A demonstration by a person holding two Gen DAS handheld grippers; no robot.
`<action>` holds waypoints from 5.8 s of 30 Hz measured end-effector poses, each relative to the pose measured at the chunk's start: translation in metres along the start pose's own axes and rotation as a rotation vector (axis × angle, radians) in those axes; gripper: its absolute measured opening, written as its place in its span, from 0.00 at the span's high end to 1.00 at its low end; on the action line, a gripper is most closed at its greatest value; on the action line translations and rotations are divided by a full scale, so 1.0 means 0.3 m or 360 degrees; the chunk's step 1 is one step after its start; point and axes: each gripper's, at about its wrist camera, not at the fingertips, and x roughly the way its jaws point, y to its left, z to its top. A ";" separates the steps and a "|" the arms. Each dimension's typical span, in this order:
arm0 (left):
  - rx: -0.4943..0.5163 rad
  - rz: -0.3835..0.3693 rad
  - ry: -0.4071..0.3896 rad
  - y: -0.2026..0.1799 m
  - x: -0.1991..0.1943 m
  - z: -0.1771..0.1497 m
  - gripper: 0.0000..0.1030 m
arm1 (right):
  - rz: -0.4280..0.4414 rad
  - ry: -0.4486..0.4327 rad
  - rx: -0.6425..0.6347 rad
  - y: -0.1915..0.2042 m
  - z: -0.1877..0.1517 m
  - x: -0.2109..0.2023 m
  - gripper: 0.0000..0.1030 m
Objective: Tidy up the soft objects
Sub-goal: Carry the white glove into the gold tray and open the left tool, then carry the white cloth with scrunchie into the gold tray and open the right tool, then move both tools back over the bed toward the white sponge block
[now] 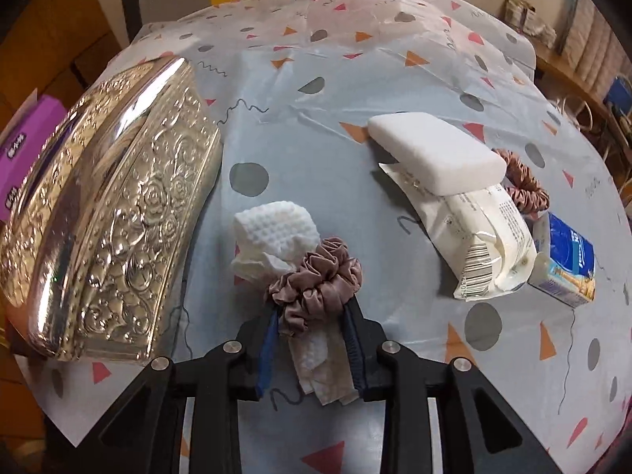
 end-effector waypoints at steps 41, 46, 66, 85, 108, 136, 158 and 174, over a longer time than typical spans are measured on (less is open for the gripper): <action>-0.1135 0.0786 -0.0103 1.082 -0.202 -0.186 0.64 | -0.0142 -0.0050 -0.0217 0.071 -0.074 -0.026 0.68; -0.1097 0.0876 0.0048 1.162 -0.065 -0.154 0.57 | -0.0145 -0.0050 -0.0218 0.076 -0.076 -0.025 0.68; -0.0671 0.1124 -0.0143 0.832 -0.229 -0.222 0.33 | -0.0140 -0.0052 -0.0198 0.076 -0.068 -0.015 0.68; -0.0499 0.0989 -0.0119 0.631 -0.264 -0.280 0.29 | -0.0048 -0.0104 0.0017 0.012 -0.022 -0.001 0.68; -0.0377 0.0930 -0.0011 0.591 -0.262 -0.347 0.28 | -0.0079 -0.0107 0.0350 -0.024 0.093 -0.022 0.71; -0.0486 0.1038 -0.0048 0.678 -0.308 -0.389 0.28 | 0.0556 -0.0227 -0.0787 1.086 0.127 -0.249 0.71; -0.0487 0.1064 -0.0055 0.684 -0.320 -0.397 0.28 | 0.0412 -0.0306 -0.0828 1.064 0.001 -0.206 0.41; -0.0378 0.1047 -0.0052 0.610 -0.303 -0.370 0.28 | 0.0379 -0.0682 -0.0631 0.667 0.001 -0.489 0.41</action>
